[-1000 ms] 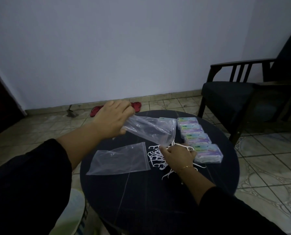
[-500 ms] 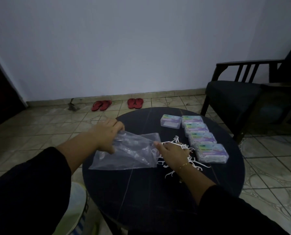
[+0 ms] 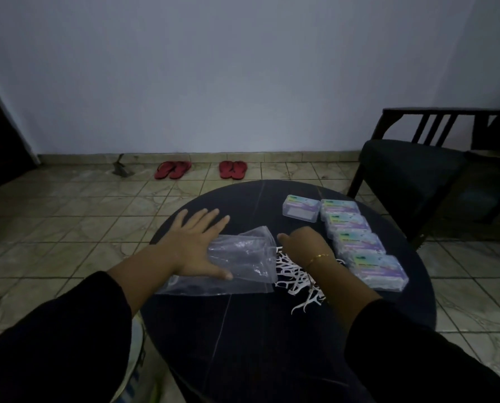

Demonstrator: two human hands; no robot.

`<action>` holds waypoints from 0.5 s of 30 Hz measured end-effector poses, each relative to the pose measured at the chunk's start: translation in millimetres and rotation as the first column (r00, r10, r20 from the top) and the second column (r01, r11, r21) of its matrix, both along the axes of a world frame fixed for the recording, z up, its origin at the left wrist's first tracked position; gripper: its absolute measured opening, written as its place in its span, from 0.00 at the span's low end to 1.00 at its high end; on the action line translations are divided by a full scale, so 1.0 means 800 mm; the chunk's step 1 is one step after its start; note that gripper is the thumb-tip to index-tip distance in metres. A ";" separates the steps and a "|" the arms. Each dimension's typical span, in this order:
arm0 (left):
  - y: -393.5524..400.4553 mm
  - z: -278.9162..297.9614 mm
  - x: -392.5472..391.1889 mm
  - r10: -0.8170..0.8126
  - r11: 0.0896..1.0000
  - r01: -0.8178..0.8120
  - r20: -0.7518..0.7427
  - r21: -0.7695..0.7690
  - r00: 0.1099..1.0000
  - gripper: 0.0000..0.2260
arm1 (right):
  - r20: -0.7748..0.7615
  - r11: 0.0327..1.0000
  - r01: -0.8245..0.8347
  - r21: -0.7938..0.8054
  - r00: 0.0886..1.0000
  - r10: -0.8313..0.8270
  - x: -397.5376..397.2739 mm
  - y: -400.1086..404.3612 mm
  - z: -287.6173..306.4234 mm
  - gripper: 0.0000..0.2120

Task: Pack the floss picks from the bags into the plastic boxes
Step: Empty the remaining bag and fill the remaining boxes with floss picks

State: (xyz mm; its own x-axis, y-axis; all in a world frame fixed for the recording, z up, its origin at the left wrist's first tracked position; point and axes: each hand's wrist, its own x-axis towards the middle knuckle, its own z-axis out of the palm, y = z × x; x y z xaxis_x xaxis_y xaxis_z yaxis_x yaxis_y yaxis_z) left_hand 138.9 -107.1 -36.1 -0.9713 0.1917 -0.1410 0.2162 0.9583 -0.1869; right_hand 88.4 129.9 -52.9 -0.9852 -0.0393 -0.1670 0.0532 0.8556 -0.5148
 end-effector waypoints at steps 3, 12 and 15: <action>0.012 -0.008 -0.002 -0.176 0.984 0.177 -0.083 0.003 0.981 0.55 | -0.069 0.994 -0.024 0.110 0.997 0.031 -0.013 0.006 0.001 0.19; 0.013 -0.021 -0.048 -0.144 0.982 0.147 0.031 -0.119 0.989 0.56 | -0.280 0.881 -0.082 0.465 0.931 0.235 -0.075 0.023 -0.011 0.25; 0.008 -0.020 -0.069 -0.093 0.986 0.102 0.069 -0.130 0.993 0.57 | -0.240 0.878 -0.074 0.472 0.948 0.209 -0.100 0.023 -0.015 0.31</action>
